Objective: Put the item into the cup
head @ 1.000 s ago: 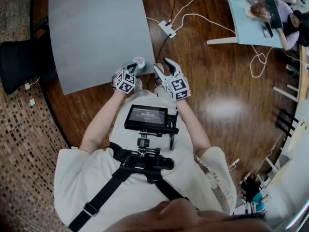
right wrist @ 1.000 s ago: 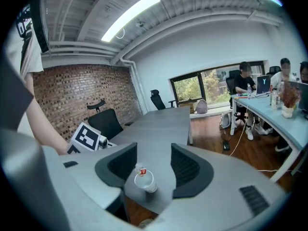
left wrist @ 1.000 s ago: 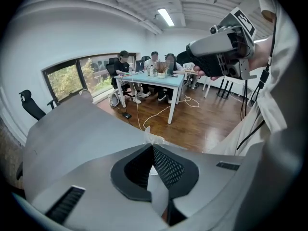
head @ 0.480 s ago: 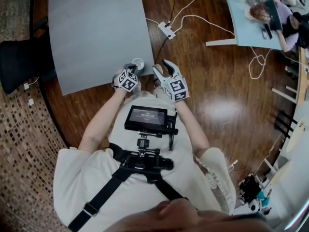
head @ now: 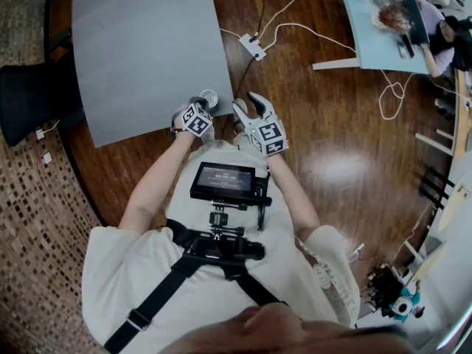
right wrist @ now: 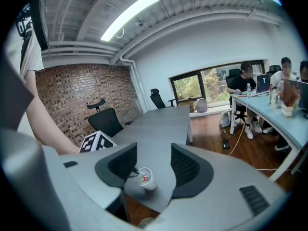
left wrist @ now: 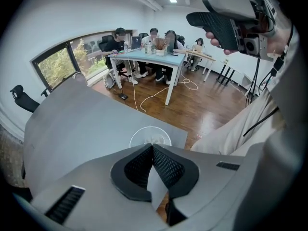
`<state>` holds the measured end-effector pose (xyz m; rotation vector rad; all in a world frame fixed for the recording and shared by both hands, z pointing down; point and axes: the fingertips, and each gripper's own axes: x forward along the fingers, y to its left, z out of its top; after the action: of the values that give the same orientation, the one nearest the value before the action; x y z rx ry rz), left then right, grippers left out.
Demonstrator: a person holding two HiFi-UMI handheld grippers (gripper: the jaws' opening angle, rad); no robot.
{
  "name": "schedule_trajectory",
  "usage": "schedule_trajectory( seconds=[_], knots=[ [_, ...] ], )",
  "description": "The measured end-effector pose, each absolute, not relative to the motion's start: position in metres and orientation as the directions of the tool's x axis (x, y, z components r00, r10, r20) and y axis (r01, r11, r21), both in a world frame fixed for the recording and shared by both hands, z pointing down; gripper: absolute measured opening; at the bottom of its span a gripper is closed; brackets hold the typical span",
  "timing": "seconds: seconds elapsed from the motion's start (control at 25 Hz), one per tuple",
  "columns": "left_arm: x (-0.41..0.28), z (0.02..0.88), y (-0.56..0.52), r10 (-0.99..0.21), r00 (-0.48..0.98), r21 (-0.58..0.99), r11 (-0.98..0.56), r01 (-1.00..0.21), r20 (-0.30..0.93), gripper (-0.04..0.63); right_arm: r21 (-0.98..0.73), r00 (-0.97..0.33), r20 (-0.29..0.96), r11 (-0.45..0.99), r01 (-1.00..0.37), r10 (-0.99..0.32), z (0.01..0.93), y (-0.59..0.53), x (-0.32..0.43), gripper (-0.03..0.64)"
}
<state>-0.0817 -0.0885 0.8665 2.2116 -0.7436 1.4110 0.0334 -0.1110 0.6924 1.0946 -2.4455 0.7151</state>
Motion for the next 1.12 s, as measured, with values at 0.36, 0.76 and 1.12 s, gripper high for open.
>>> schedule_trajectory(
  seconds=[0.36, 0.76, 1.12],
  knots=[
    [-0.095, 0.880, -0.077, -0.192, 0.305, 0.060, -0.753, -0.656, 0.933, 0.003, -0.290, -0.626, 0.509, 0.567, -0.771, -0.591, 0.685, -0.102, 0.033, 0.236],
    [-0.090, 0.875, -0.074, -0.212, 0.321, 0.068, -0.731, -0.679, 0.923, 0.110, -0.296, -0.634, 0.506, 0.574, -0.764, -0.584, 0.685, -0.097, 0.035, 0.235],
    [-0.093, 0.840, -0.080, -0.306, 0.404, 0.101, -0.678, -0.728, 0.862, 0.123, -0.270, -0.635, 0.492, 0.589, -0.762, -0.595, 0.676, -0.100, 0.029, 0.235]
  ],
)
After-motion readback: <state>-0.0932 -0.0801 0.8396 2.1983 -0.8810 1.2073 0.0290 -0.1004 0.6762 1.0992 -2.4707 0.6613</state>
